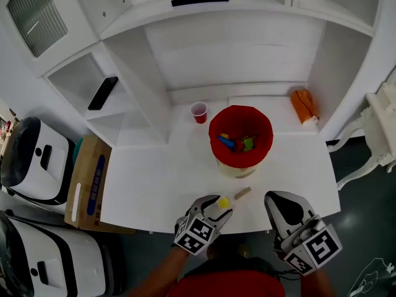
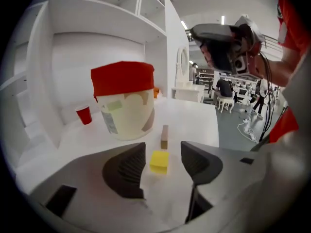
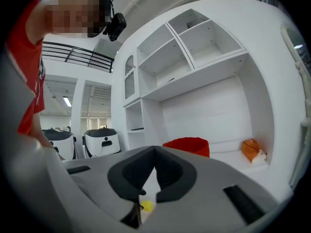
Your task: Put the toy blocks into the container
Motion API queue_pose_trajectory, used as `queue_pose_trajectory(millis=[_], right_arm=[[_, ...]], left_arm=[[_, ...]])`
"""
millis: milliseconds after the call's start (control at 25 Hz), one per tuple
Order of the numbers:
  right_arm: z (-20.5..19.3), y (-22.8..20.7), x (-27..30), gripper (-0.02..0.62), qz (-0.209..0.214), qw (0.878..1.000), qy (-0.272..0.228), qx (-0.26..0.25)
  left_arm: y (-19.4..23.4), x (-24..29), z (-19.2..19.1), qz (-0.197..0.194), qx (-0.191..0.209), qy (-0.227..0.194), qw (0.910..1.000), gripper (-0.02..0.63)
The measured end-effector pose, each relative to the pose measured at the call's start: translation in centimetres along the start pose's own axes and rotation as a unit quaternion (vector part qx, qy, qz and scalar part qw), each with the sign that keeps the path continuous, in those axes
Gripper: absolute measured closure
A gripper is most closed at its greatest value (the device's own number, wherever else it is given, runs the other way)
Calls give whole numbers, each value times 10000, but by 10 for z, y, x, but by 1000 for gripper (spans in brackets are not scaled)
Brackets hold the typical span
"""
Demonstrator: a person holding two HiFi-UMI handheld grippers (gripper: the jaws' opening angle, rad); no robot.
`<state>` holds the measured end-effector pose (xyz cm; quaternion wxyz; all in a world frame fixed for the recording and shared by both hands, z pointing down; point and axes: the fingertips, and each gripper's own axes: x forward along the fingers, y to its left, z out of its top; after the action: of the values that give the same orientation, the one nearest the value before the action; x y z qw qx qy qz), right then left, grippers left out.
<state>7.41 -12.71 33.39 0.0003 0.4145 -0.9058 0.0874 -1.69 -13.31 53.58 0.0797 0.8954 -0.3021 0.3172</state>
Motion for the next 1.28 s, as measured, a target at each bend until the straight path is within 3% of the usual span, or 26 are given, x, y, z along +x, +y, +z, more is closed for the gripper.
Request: queue_pose_trajectory(millis=[200,360,440,520,640,760,1000,1120,1280], right_arm=[[-9,-5,-19,597,-174,9998,70,85],[-13,-10,-28,597,-295,9994,109,114],[-15,-12,-31,597,-342,9992,130,128],[-17,-14,-32,597,-366,9991,154,146],[-23,-14,-31,597,-370,9989,210,190],[-28,-14,-30,595,-346,9987,249,271],[-35,-10,-26,597,-248,9985,278,391],[-32,-10,-25,597,-224,9988,240,371],[-25,-11,-28,597,-243,9990,172,327]], left_arm=[[4,24,-22,-106,18,473,9988,347],[5,33,-30,-192,-69,539,9983,346],[6,33,-29,-166,-95,443,9988,436],[6,31,-26,-178,-124,321,9993,433],[6,17,-6,-63,-256,-116,9996,433],[13,-18,46,190,-517,-1017,9933,433],[52,-85,168,588,-824,-2779,9553,433],[68,-85,204,674,-794,-3092,9453,433],[90,-59,219,780,-788,-2921,9499,433]])
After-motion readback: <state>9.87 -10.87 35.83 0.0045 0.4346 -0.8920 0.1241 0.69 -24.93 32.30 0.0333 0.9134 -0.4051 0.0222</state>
